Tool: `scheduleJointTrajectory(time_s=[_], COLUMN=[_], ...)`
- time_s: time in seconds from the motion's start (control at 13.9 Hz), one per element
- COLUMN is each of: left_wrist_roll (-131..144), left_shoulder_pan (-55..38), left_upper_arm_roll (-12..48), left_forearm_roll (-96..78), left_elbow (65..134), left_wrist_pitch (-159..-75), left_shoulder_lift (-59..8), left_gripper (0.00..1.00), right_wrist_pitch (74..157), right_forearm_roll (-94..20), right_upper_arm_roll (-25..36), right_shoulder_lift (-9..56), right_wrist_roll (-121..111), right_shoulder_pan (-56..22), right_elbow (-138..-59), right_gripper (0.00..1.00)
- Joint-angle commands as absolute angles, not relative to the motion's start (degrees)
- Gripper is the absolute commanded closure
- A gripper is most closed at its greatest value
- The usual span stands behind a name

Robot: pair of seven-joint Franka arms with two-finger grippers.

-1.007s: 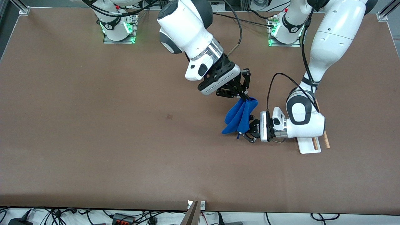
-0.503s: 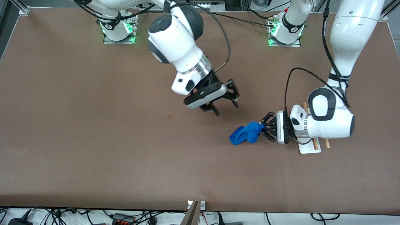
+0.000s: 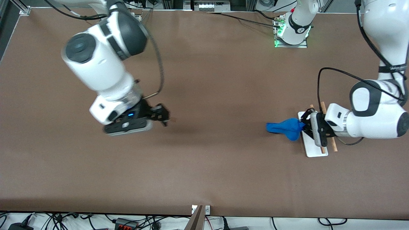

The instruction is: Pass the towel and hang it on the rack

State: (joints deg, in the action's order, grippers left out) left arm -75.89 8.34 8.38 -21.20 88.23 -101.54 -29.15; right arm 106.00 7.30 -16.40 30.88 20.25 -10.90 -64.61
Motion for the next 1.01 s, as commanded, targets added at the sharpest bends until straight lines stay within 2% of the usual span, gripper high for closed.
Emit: scheduleJointTrajectory(time_s=[0.0,0.22,0.43,0.58,0.72,0.93], left_wrist_roll=[-74.9,-74.9,-75.1,-75.8,-77.1,-77.3], left_shoulder_pan=[11.7,15.5,17.2,20.0,21.7,22.7], left_upper_arm_roll=[8.6,8.7,8.7,8.7,8.7,8.7], left_forearm_roll=[-18.0,-15.2,-9.9,-8.9,-8.2,-7.4], left_elbow=[88.8,88.7,87.7,87.2,86.9,86.9], left_wrist_pitch=[-100.7,-99.5,-97.6,-97.3,-97.6,-98.0], left_shoulder_lift=[-28.7,-28.7,-28.6,-28.8,-29.5,-31.0], left_gripper=[0.99,0.99,0.99,0.99,0.99,0.97], right_wrist_pitch=[100.8,99.1,94.8,94.7,93.7,92.6], right_forearm_roll=[10.3,9.8,4.5,3.7,3.6,3.6], right_upper_arm_roll=[-17.1,-15.8,-6.9,-0.5,0.1,0.8], right_shoulder_lift=[28.8,25.9,23.3,18.8,15.6,13.7], right_wrist_roll=[18.7,18.5,15.5,9.0,7.6,-0.1], right_shoulder_pan=[-5.6,-0.5,-0.8,-2.2,-0.6,1.4], right_elbow=[-66.9,-67.8,-69.5,-74.5,-77.2,-77.0], right_gripper=[0.00,0.00,0.00,0.00,0.00,0.00])
